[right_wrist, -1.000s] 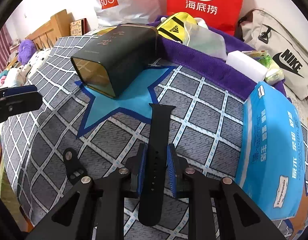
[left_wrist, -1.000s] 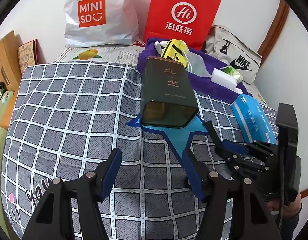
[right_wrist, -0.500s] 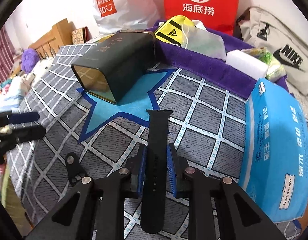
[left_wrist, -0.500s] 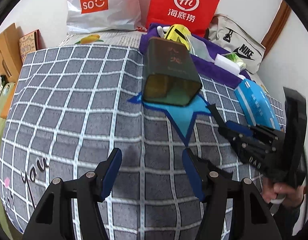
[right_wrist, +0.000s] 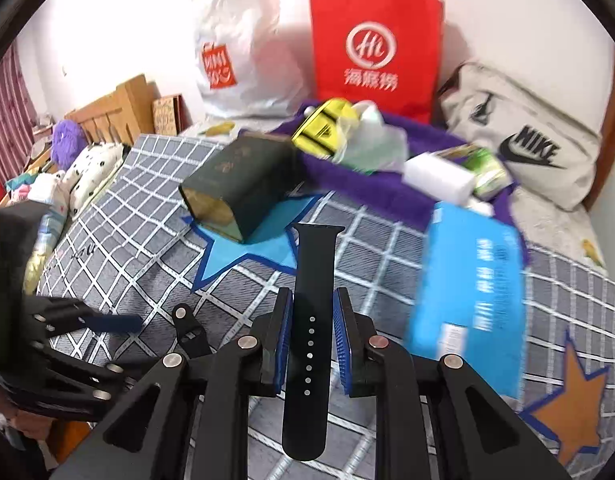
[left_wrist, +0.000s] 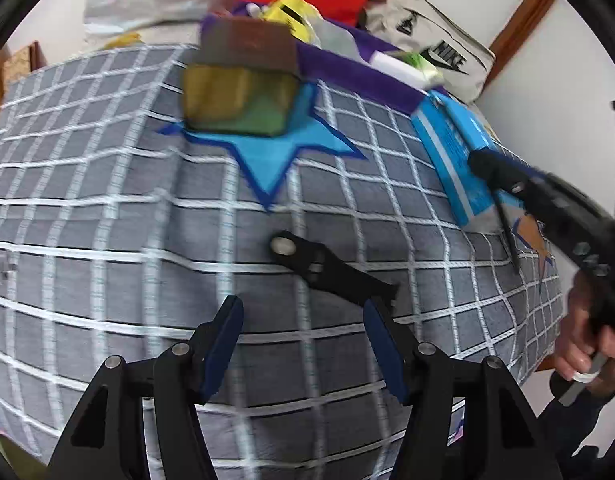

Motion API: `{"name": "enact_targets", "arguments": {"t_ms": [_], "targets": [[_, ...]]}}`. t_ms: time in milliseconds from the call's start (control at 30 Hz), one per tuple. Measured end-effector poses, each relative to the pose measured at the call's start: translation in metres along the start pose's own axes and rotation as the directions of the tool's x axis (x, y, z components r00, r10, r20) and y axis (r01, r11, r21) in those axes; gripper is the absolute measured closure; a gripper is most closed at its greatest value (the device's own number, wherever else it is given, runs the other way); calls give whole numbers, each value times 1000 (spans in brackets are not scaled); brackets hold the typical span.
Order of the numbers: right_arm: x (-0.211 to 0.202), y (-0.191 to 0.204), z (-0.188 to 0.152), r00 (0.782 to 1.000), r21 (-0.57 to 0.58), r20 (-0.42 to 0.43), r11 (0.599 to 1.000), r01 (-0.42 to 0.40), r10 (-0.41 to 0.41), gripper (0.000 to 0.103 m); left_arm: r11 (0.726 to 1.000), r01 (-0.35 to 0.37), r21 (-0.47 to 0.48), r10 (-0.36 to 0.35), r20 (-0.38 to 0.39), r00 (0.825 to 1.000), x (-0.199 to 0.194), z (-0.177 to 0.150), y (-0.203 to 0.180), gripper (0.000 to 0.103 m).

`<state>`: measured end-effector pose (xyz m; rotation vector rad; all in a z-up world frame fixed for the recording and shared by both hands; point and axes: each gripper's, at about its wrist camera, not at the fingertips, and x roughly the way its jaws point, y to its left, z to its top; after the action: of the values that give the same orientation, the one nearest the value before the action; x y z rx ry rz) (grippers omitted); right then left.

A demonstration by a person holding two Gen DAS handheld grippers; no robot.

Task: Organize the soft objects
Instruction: 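Lower the left tool onto the short black strap piece and grasp it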

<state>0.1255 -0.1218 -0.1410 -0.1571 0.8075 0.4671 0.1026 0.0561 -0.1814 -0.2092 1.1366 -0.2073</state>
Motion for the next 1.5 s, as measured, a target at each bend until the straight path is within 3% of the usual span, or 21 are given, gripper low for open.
{"name": "enact_targets", "arguments": {"t_ms": [67, 467, 600, 667, 733, 800, 933, 967, 1200, 1267, 1333, 1433, 1500], "targets": [[-10, -7, -3, 1000, 5, 13, 1000, 8, -8, 82, 1000, -22, 21, 22, 25, 999, 4, 0, -9, 36], [-34, -42, -19, 998, 75, 40, 996, 38, -41, 82, 988, -41, 147, 31, 69, 997, 33, 36, -53, 35], [-36, -49, -24, 998, 92, 46, 995, 43, -47, 82, 978, -121, 169, 113, 55, 992, 33, 31, -60, 39], [-36, -51, -25, 998, 99, 46, 994, 40, -45, 82, 965, -204, 167, 197, 57, 979, 31, 22, -59, 39], [-35, -52, -27, 998, 102, 45, 994, 39, -44, 82, 955, -238, 179, 229, 73, 971, 31, 15, -58, 39], [-34, -52, -27, 998, 106, 44, 994, 32, -37, 82, 959, -239, 151, 228, 85, 970, 30, 14, -56, 40], [-30, -50, -29, 999, 101, 40, 995, 21, -25, 82, 962, -208, 175, 188, 123, 974, 29, 16, -59, 73], [-30, -50, -29, 999, 102, 40, 995, 16, -20, 82, 961, -202, 188, 181, 126, 975, 29, 17, -60, 76], [-33, -53, -33, 999, 114, 48, 993, 13, -19, 82, 957, -197, 212, 182, 90, 979, 21, 6, -57, 75], [-33, -55, -34, 999, 118, 48, 993, 11, -16, 82, 958, -196, 208, 185, 75, 980, 19, 1, -57, 60], [-33, -56, -34, 999, 118, 47, 993, 10, -16, 82, 953, -220, 209, 212, 60, 975, 19, -5, -59, 52], [-33, -56, -35, 999, 120, 46, 993, 6, -11, 82, 943, -248, 223, 237, 75, 969, 19, -11, -64, 52], [-32, -57, -35, 999, 122, 45, 993, 3, -8, 82, 953, -224, 203, 207, 98, 973, 19, -10, -63, 69]]}}
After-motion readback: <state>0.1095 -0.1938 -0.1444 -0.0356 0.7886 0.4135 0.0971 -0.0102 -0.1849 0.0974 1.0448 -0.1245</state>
